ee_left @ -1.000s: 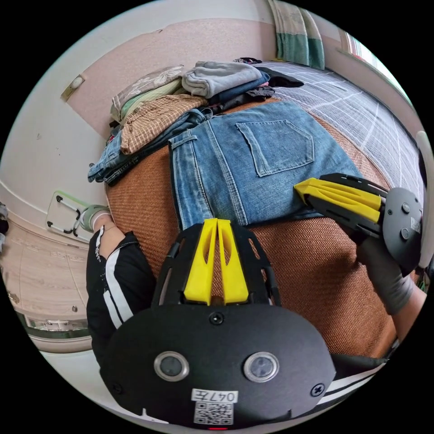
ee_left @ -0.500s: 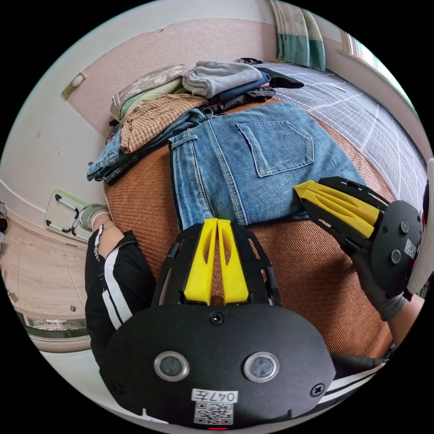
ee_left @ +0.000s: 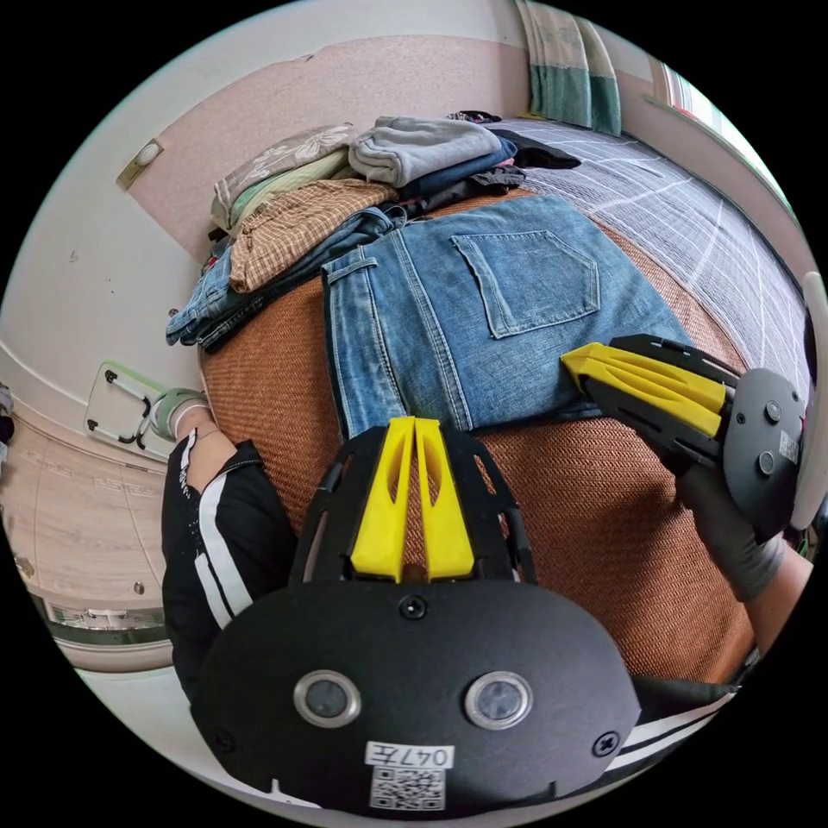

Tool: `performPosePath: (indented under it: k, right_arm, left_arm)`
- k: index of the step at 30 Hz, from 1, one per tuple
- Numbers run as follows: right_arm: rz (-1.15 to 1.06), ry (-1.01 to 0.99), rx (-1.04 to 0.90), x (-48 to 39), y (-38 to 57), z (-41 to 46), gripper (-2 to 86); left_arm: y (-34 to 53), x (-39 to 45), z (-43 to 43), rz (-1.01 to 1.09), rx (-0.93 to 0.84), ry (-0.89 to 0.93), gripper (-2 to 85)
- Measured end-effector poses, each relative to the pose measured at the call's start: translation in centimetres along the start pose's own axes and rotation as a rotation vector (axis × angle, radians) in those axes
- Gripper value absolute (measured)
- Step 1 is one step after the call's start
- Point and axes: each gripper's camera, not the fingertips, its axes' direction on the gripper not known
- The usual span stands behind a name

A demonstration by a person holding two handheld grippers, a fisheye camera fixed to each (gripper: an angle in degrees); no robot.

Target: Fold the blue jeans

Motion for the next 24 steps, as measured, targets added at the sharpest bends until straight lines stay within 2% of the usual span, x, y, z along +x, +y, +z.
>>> performPosePath:
  k: [24]
  right_arm:
    - [-0.026, 0.051, 0.003, -0.4, 2.3, 2.0, -1.2]
  left_arm:
    - [8.5, -2.7, 6.8, -0.011, 0.001, 0.014, -1.0]
